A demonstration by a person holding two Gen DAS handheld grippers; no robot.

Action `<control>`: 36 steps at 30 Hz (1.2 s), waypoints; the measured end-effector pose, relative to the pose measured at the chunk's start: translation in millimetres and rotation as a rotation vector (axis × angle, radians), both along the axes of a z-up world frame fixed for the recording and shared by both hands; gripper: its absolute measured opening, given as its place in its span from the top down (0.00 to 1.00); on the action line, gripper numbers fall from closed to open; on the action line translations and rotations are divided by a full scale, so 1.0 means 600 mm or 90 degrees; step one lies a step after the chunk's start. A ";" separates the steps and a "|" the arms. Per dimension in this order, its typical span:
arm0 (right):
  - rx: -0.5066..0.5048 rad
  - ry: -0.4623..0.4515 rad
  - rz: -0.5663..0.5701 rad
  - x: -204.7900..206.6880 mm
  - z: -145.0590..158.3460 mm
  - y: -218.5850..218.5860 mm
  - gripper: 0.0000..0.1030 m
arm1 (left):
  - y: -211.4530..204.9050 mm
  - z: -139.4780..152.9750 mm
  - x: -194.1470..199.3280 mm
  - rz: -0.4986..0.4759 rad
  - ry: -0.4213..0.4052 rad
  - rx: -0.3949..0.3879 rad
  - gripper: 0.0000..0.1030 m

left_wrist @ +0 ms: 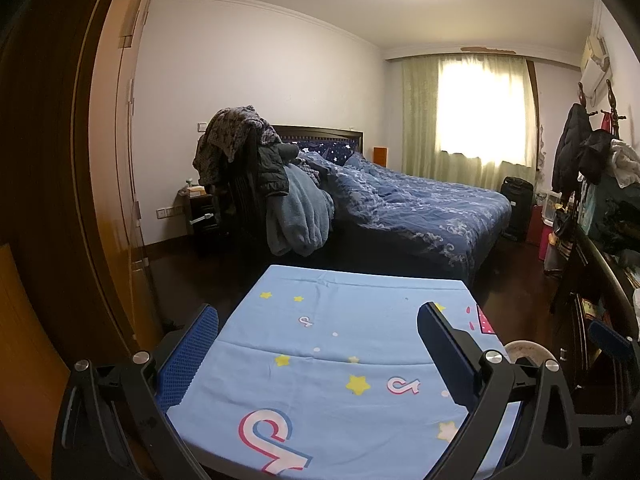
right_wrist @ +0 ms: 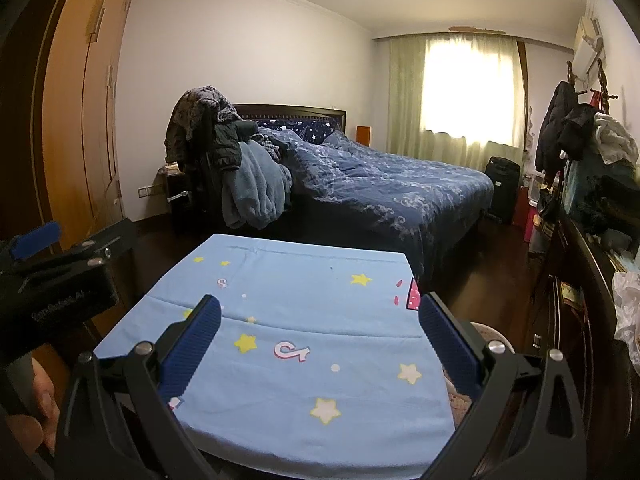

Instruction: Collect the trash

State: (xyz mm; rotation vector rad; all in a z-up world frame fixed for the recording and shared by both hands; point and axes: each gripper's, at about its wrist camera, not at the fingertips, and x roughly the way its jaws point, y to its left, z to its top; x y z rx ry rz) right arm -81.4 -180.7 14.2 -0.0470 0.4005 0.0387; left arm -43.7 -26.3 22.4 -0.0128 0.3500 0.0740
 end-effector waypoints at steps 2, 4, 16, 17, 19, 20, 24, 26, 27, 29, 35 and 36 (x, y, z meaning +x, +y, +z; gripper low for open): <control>-0.001 0.000 -0.001 0.001 0.000 0.000 0.03 | -0.001 -0.001 0.002 -0.001 0.001 -0.002 0.04; 0.000 0.000 -0.001 0.001 0.000 -0.001 0.03 | 0.000 -0.001 0.002 0.000 0.002 -0.002 0.04; -0.004 0.003 -0.001 0.004 -0.003 0.002 0.03 | 0.002 -0.002 0.003 -0.001 0.000 -0.002 0.04; -0.003 0.003 -0.001 0.004 -0.003 0.002 0.03 | 0.002 -0.002 0.003 -0.001 0.000 -0.002 0.04; -0.003 0.004 0.000 0.004 -0.003 0.002 0.03 | 0.002 -0.002 0.002 -0.001 0.001 -0.002 0.04; -0.003 0.004 0.000 0.004 -0.003 0.002 0.03 | 0.002 -0.002 0.002 -0.001 0.001 -0.003 0.04; -0.006 0.007 0.001 0.003 -0.007 0.001 0.03 | 0.001 -0.003 0.002 -0.001 0.001 -0.002 0.04; -0.006 0.008 0.003 0.002 -0.007 0.000 0.03 | 0.002 -0.003 0.002 -0.001 0.001 -0.002 0.04; -0.007 0.008 0.003 0.001 -0.008 0.000 0.03 | 0.002 -0.003 0.003 -0.001 0.001 -0.002 0.04; -0.007 0.008 0.003 0.001 -0.008 0.001 0.03 | 0.002 -0.003 0.002 0.000 0.001 -0.003 0.04; -0.007 0.010 0.004 0.000 -0.008 -0.001 0.03 | 0.003 -0.004 0.003 -0.001 0.001 -0.004 0.04; -0.008 0.010 0.004 -0.001 -0.008 -0.001 0.03 | 0.003 -0.004 0.003 0.000 0.001 -0.003 0.04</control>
